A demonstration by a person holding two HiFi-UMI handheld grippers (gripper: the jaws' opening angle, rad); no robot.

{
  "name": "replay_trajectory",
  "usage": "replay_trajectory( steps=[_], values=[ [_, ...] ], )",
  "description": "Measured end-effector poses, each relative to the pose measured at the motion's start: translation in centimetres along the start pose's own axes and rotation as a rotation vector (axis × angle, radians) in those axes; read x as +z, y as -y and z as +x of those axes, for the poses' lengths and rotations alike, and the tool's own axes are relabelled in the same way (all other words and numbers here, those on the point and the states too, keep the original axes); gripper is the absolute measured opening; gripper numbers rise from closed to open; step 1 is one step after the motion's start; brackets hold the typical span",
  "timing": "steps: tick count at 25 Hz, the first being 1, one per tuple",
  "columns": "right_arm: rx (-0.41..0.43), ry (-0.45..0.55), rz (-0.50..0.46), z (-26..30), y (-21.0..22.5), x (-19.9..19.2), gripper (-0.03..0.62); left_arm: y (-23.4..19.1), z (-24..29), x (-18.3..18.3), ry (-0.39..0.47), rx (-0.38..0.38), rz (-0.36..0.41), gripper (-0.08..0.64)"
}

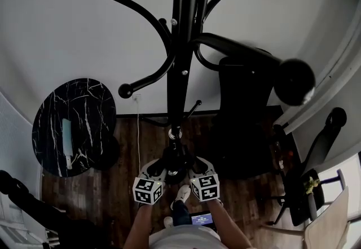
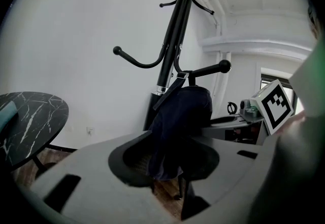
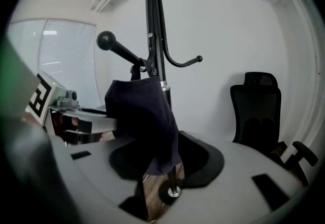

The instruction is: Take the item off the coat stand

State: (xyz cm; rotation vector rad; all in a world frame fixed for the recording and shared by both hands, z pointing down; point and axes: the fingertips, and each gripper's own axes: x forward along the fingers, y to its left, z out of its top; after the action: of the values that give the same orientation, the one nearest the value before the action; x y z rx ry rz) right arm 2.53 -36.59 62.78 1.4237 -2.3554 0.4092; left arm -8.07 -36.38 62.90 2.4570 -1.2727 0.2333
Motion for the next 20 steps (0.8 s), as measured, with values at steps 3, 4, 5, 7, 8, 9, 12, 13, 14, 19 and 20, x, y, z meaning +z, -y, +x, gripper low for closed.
replay_trajectory(
  steps=[3,4,5,7,8,9,12,13,14,19,20],
  values=[
    [0.002,0.009,-0.011,0.41,-0.08,0.28,0.129,-0.14,0.31,0.08,-0.001,0.004,0.0,0.114],
    [0.0,0.009,-0.016,0.52,-0.09,0.31,0.129,-0.11,0.36,0.06,-0.003,0.003,0.004,0.11],
    [-0.001,0.007,-0.021,0.6,-0.1,0.32,0.129,-0.05,0.38,0.04,-0.005,0.002,0.012,0.097],
    [-0.003,0.005,-0.027,0.65,-0.13,0.41,0.1,0.07,0.4,0.05,-0.007,-0.002,0.028,0.051],
    [-0.002,0.005,-0.028,0.64,-0.14,0.45,0.064,0.09,0.41,0.07,-0.007,-0.003,0.032,0.044],
    [-0.001,0.005,-0.029,0.64,-0.19,0.46,0.06,0.09,0.39,0.08,-0.007,-0.005,0.032,0.041],
    [0.005,0.01,-0.023,0.51,-0.43,0.42,0.044,0.1,0.22,0.11,-0.007,-0.009,0.027,0.038],
    [0.004,0.012,-0.02,0.46,-0.5,0.39,0.043,0.12,0.15,0.1,-0.007,-0.01,0.026,0.037],
    [0.004,0.012,-0.018,0.42,-0.57,0.38,0.043,0.13,0.09,0.07,-0.008,-0.011,0.026,0.037],
    [-0.004,0.004,-0.025,0.19,-0.62,0.33,0.041,0.42,-0.36,-0.05,-0.011,-0.018,0.027,0.034],
    [-0.008,0.002,-0.027,0.11,-0.61,0.33,0.041,0.49,-0.46,-0.04,-0.012,-0.02,0.029,0.034]
  ],
)
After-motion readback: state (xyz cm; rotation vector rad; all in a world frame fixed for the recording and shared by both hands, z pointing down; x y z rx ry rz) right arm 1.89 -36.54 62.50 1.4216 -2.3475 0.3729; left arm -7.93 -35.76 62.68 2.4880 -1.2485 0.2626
